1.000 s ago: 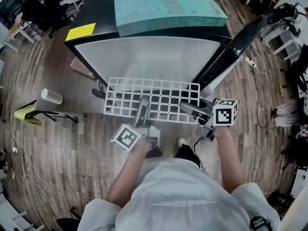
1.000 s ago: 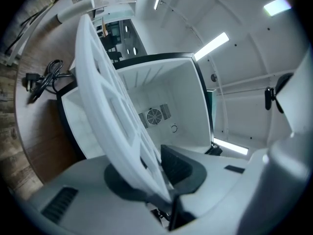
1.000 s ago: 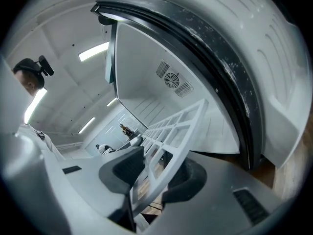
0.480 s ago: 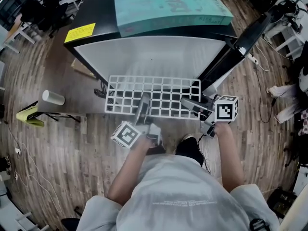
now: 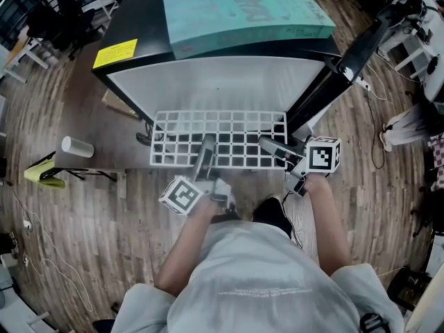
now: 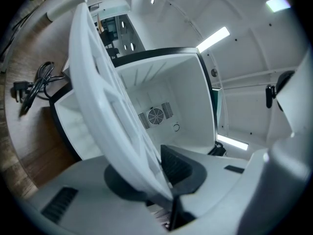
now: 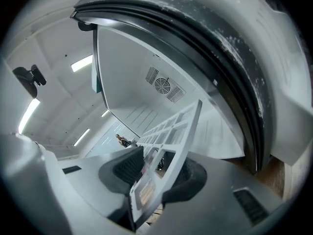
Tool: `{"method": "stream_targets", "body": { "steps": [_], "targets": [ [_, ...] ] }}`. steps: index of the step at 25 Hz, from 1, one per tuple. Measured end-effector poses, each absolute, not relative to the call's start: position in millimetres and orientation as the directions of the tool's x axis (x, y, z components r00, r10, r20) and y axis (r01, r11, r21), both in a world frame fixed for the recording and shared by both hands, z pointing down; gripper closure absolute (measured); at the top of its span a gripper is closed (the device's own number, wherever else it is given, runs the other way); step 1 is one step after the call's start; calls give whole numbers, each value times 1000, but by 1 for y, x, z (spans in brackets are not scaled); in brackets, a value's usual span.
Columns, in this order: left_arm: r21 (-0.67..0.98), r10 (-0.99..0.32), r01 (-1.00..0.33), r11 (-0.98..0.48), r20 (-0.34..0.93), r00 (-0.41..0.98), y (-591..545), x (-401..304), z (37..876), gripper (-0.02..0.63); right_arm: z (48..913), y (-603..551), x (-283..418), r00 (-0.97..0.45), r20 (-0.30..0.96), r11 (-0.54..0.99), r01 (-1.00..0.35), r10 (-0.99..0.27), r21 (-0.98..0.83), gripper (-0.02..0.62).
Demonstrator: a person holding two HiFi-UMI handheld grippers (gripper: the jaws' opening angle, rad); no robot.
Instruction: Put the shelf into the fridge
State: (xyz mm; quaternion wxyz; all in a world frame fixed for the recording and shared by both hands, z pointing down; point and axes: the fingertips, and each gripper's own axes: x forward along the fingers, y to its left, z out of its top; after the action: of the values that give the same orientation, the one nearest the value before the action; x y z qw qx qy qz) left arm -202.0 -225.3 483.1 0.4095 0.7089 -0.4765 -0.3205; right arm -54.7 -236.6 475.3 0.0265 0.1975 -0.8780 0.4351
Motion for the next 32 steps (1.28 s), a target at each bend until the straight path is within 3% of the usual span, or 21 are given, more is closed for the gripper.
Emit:
{"method": "stream_targets", "body": {
  "steps": [8,21,32],
  "targets": [
    [926,-927,-331,-184,-51,371,-233,-196,485,537,484,-254,-57,-903,173,454,-354,-393,-818,459],
    [897,-921,-386,-214,-53,386,-234,-199,485,537,487,-257,-59,-892,188,426,-371,-412,-825,463],
    [915,-928,-347,-204,-68,366,-237,-197,483,537,483,-263,-60,-895,163,436,-353,-415,-827,472]
  ]
}}
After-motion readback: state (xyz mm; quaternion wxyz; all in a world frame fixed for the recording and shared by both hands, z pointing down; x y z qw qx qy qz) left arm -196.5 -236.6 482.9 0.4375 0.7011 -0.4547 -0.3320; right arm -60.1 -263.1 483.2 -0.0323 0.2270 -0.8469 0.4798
